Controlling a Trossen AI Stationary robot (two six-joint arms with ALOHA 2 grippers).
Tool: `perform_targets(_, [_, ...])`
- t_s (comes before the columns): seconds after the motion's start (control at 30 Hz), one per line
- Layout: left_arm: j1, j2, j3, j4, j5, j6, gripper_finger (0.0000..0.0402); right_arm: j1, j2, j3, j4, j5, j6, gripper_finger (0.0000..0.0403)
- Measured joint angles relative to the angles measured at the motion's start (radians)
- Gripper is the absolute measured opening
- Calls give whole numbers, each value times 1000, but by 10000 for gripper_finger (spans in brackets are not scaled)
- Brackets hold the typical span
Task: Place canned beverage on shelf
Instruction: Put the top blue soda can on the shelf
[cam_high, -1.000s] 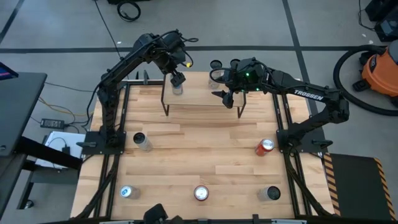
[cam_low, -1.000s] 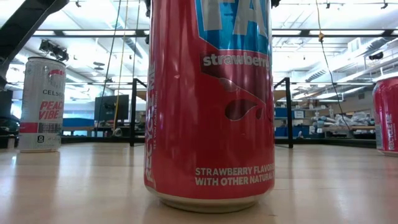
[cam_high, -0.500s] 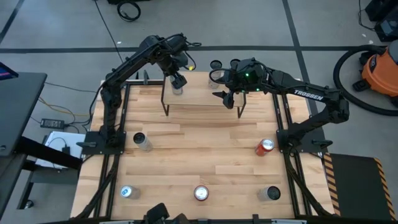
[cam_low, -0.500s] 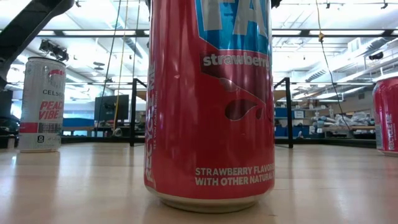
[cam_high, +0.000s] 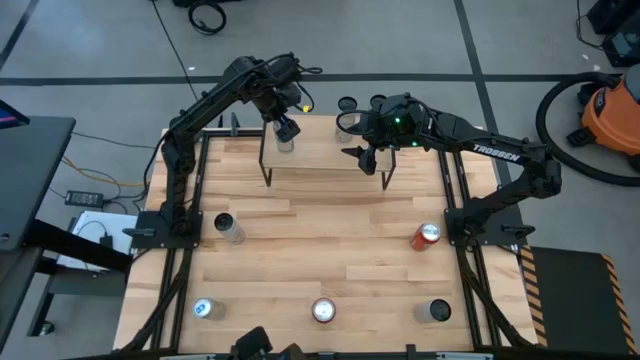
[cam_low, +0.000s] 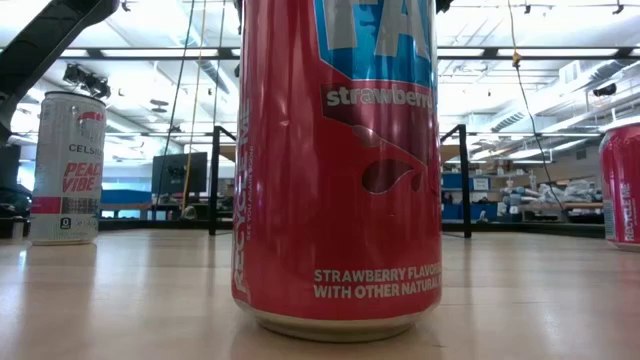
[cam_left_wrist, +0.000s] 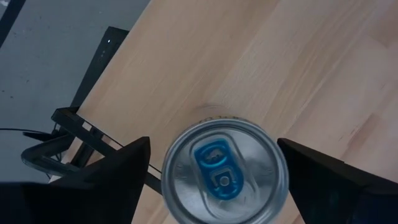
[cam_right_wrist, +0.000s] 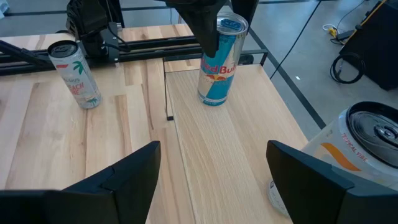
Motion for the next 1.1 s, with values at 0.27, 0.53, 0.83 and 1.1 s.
perform_targets(0.27, [-3, 0, 0, -1, 0, 1, 302, 0, 0, 0, 1, 0, 0, 302])
perform_targets(0.53, [-3, -1, 0, 1, -1, 39, 257, 0, 0, 0, 1, 0, 0, 302])
perform_targets(0.83, [-3, -1, 0, 4, 0, 61, 250, -1, 0, 0, 1, 0, -1, 302])
perform_targets(1.1, [-24, -1, 0, 62, -2, 132, 251, -1, 0, 0, 0, 0, -1, 302])
